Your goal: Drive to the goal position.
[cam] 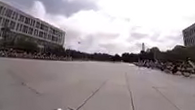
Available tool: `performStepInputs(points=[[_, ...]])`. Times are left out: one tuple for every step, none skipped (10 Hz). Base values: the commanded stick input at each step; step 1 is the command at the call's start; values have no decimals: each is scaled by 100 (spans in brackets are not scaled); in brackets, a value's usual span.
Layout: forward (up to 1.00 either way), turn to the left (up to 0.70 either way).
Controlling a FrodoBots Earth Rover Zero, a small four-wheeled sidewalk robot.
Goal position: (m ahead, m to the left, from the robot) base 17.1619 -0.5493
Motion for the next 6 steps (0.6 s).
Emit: performStepInputs(points=[[70, 0], [70, 0], [70, 0], [70, 0], [70, 0], [70, 0]])
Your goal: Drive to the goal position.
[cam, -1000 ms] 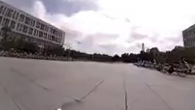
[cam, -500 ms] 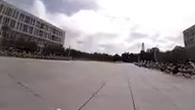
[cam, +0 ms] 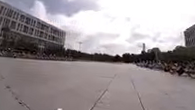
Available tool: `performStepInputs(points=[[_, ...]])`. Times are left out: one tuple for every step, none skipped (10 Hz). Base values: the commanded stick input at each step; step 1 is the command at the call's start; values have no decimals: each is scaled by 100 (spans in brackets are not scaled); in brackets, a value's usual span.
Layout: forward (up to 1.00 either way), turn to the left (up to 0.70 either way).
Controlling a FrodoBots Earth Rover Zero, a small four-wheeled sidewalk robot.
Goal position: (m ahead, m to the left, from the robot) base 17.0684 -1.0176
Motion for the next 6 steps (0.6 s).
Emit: performStepInputs(points=[[70, 0], [70, 0], [70, 0], [70, 0], [70, 0], [70, 0]])
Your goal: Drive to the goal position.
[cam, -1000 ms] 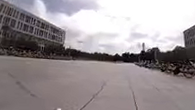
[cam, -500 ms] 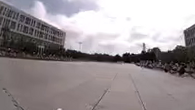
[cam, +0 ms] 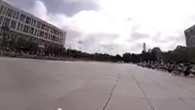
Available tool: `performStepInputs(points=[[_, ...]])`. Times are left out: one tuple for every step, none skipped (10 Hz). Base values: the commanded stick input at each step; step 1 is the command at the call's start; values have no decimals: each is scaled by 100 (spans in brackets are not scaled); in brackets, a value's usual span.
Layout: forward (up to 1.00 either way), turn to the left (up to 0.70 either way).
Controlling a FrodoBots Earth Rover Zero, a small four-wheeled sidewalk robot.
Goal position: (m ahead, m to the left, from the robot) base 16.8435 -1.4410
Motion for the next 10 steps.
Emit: performStepInputs(points=[[70, 0], [70, 0], [70, 0], [70, 0], [70, 0], [70, 0], [70, 0], [70, 0], [70, 0], [70, 0]])
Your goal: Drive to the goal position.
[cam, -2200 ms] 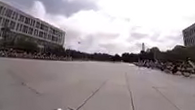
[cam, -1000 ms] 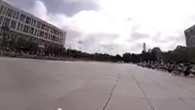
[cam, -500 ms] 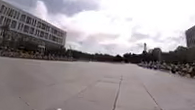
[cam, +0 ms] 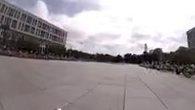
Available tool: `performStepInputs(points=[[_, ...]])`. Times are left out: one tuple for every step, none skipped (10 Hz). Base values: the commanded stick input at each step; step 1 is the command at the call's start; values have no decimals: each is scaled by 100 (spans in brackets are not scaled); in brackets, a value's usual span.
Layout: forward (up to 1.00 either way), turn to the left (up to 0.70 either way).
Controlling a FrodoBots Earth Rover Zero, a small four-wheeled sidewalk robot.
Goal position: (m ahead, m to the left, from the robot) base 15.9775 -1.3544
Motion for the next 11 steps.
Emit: performStepInputs(points=[[70, 0], [70, 0], [70, 0], [70, 0], [70, 0], [70, 0], [70, 0], [70, 0], [70, 0], [70, 0], [70, 0]])
